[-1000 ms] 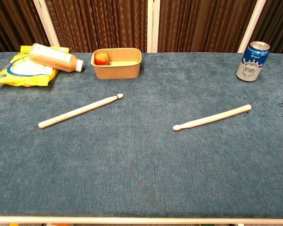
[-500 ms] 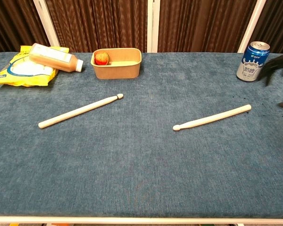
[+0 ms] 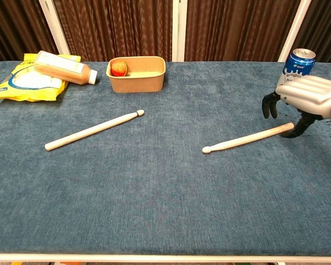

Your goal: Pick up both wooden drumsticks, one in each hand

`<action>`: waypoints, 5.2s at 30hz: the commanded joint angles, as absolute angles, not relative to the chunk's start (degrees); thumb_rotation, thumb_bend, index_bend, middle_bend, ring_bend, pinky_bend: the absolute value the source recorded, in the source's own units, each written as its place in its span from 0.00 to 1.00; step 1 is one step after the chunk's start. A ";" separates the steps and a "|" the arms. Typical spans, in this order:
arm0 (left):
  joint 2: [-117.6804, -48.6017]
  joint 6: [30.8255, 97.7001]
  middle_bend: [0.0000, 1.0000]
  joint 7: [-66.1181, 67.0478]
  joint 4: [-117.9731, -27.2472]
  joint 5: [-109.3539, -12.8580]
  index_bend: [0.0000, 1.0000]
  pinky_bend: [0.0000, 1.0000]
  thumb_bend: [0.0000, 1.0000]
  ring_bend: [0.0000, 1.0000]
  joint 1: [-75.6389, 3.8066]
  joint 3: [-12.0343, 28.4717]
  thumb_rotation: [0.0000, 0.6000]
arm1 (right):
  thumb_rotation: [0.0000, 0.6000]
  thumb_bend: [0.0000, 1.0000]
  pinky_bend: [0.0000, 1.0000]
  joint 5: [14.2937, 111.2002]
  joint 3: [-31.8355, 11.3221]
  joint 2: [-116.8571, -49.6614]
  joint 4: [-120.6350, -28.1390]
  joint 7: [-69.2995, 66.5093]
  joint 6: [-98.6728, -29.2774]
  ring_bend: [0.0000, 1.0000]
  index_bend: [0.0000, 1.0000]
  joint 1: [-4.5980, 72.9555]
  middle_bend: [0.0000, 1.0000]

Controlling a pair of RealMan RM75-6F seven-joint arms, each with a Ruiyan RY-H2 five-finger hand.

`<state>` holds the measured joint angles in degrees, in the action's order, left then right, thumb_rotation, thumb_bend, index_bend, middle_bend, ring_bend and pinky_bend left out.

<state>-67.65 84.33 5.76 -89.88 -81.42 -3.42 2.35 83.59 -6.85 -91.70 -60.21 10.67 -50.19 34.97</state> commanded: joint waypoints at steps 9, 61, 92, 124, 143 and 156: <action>-67.98 84.12 0.19 5.10 -89.11 -81.44 0.22 0.12 0.03 0.08 -3.39 2.35 1.00 | 1.00 0.19 0.37 83.85 -5.01 -94.66 -55.36 8.41 -51.08 0.29 0.48 35.87 0.48; -69.59 84.47 0.19 0.84 -85.13 -82.58 0.22 0.12 0.03 0.09 -2.74 2.12 1.00 | 1.00 0.30 0.39 82.15 -3.14 -96.89 -53.26 10.15 -50.93 0.35 0.53 37.07 0.54; -78.90 61.05 0.44 12.87 -93.11 -67.68 0.43 0.74 0.10 0.53 -25.79 12.66 1.00 | 1.00 0.50 0.49 81.29 -7.57 -72.92 -79.64 -0.42 -67.18 0.48 0.75 29.24 0.66; -97.49 58.94 0.54 37.86 -81.63 -38.16 0.44 0.83 0.21 0.68 -38.82 11.55 0.85 | 1.00 0.50 0.49 81.44 -6.51 -72.92 -76.54 -4.15 -64.87 0.48 0.75 28.16 0.66; -98.11 58.12 0.56 36.18 -79.62 -37.68 0.49 0.83 0.35 0.69 -39.80 10.48 0.84 | 1.00 0.50 0.49 80.96 -6.63 -73.60 -75.69 -3.94 -63.85 0.48 0.75 28.30 0.66; -98.73 58.17 0.56 34.97 -78.53 -39.26 0.49 0.83 0.37 0.69 -39.75 9.48 0.88 | 1.00 0.50 0.49 80.82 -6.74 -73.26 -76.62 -3.15 -64.27 0.48 0.75 27.94 0.66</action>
